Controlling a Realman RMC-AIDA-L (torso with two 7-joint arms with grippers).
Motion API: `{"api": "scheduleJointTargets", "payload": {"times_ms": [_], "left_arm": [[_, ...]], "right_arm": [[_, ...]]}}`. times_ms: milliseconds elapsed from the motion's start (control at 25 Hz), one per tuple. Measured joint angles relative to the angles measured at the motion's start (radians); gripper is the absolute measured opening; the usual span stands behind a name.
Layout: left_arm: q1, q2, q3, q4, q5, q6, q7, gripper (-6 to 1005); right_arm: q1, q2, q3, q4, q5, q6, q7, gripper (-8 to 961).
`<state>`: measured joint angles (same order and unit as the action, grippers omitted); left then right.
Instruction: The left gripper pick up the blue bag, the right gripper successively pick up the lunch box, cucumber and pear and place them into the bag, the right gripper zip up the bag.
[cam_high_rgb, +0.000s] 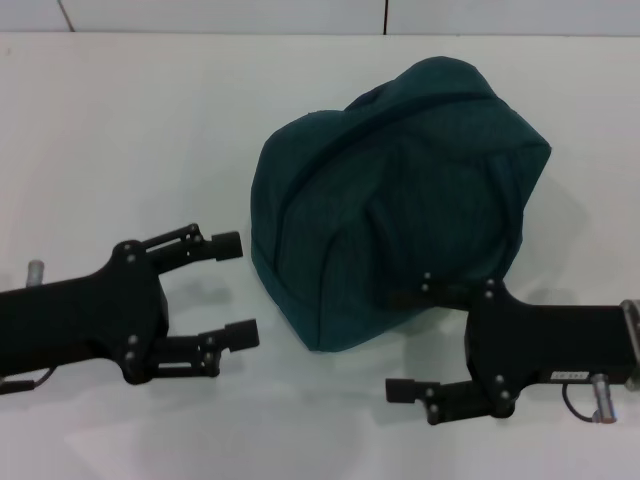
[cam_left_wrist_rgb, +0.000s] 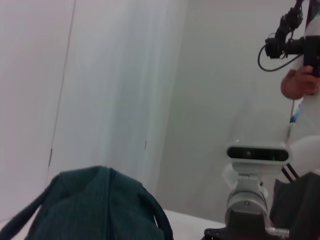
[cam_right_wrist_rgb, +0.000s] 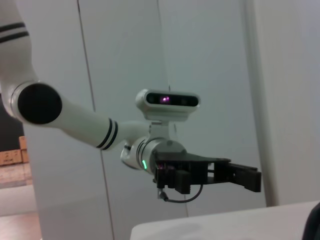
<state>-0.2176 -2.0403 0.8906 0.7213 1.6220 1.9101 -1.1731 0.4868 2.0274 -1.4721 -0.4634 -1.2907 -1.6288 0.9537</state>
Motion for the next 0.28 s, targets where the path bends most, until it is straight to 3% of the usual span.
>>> {"api": "scheduleJointTargets", "payload": {"times_ms": [280], "left_arm": [[0.006, 0.001, -0.001, -0.052, 0.029, 0.001, 0.065, 888]], "right_arm": [[0.004, 0.000, -0.075, 0.001, 0.049, 0.045, 0.002, 837]]}}
